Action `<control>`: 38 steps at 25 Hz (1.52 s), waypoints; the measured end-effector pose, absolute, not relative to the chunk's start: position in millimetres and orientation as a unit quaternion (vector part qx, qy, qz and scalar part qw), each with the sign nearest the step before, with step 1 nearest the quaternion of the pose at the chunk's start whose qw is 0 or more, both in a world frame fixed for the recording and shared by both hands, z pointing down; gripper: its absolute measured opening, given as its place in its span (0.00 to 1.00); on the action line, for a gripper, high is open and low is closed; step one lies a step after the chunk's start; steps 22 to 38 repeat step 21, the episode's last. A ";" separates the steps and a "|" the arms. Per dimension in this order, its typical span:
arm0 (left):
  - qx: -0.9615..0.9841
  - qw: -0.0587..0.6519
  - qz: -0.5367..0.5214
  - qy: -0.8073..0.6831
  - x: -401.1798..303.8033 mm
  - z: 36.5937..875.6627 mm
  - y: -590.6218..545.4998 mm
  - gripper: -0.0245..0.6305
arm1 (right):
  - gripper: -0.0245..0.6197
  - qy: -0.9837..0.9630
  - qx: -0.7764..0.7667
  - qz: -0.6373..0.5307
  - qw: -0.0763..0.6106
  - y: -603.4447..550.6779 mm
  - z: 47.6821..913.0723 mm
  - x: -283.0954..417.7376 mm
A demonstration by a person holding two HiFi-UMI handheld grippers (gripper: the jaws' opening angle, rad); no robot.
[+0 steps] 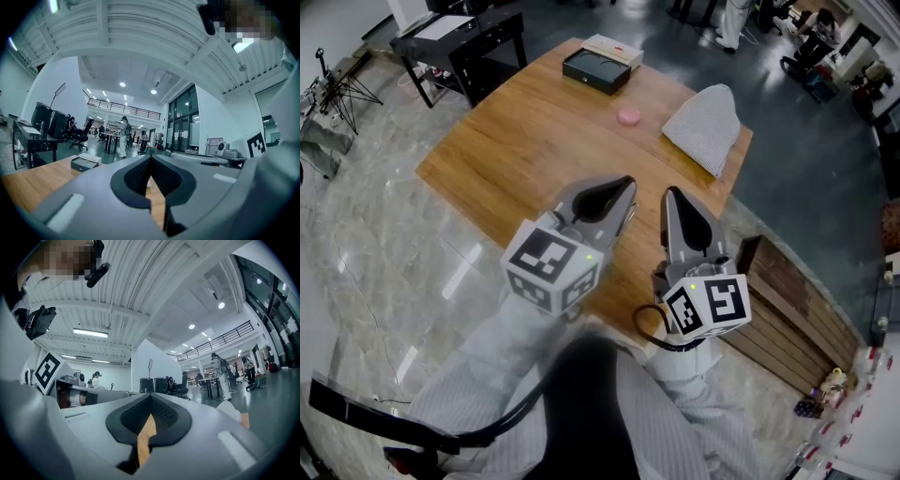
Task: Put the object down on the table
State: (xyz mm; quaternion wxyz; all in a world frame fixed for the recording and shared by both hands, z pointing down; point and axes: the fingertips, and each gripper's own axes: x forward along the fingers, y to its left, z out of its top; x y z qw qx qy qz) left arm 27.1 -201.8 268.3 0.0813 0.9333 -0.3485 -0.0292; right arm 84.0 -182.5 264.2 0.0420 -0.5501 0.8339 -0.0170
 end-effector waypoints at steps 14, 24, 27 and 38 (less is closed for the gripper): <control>0.934 0.082 -0.028 -0.348 27.8 269.1 -202.6 0.04 | 0.06 0.833 -0.552 -0.019 0.045 -183.3 264.7 85.8; 0.934 0.084 -0.026 -0.346 30.1 271.0 -203.6 0.04 | 0.06 0.832 -0.552 -0.022 0.046 -184.6 266.6 88.0; 0.934 0.084 -0.026 -0.346 30.1 271.0 -203.6 0.04 | 0.06 0.832 -0.552 -0.022 0.046 -184.6 266.6 88.0; 0.934 0.084 -0.026 -0.346 30.1 271.0 -203.6 0.04 | 0.06 0.832 -0.552 -0.022 0.046 -184.6 266.6 88.0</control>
